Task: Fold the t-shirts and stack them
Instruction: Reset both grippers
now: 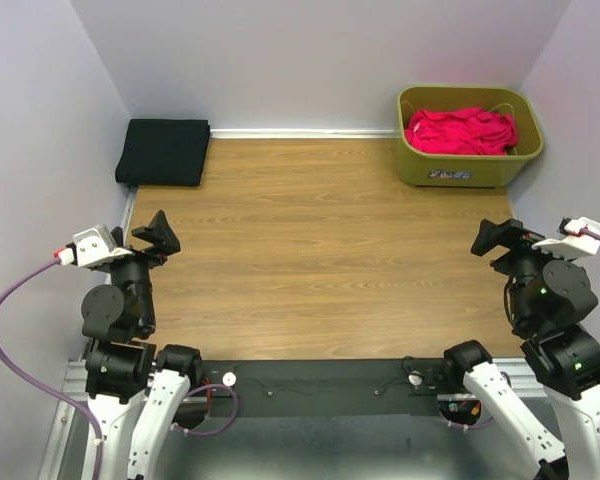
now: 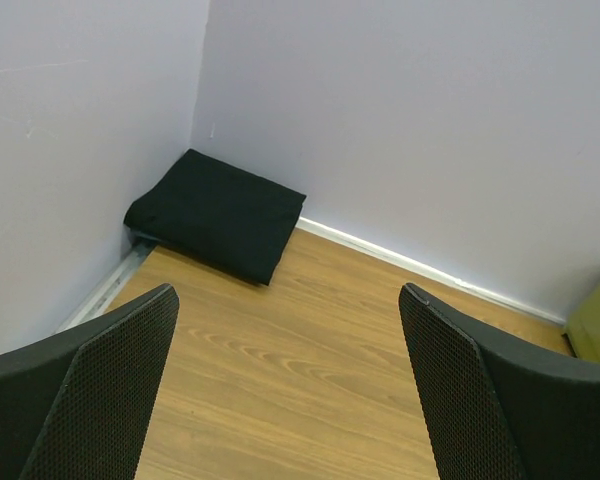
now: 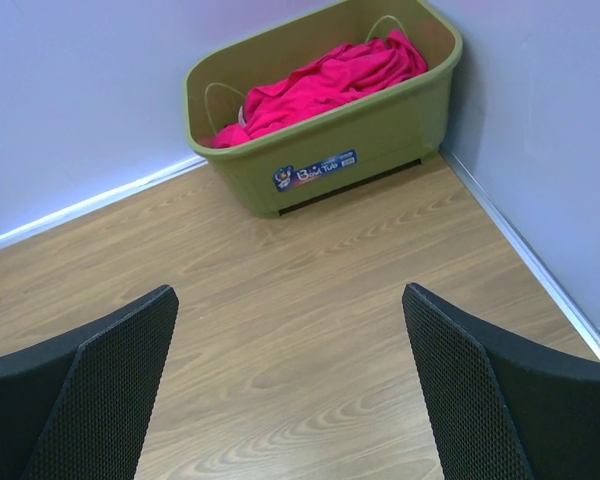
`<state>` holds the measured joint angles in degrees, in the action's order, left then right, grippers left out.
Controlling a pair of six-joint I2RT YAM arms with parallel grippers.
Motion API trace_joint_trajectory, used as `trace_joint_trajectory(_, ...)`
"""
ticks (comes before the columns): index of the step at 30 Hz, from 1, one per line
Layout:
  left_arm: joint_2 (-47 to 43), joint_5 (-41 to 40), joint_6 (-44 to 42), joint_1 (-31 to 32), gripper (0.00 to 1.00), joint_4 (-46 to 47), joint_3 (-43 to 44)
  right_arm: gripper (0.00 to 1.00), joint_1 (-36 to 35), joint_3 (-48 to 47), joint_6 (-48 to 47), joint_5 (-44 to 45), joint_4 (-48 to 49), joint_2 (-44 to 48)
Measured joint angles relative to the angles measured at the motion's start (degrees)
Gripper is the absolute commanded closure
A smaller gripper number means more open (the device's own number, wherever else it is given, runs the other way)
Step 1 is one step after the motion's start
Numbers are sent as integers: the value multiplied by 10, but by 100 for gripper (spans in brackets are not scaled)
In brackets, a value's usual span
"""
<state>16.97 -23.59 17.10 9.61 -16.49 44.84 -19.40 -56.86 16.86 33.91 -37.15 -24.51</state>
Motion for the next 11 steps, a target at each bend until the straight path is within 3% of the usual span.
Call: trace_joint_trajectory(11,7,24,14,0,1,24,-39,0,0,10,-3,-8,3,18)
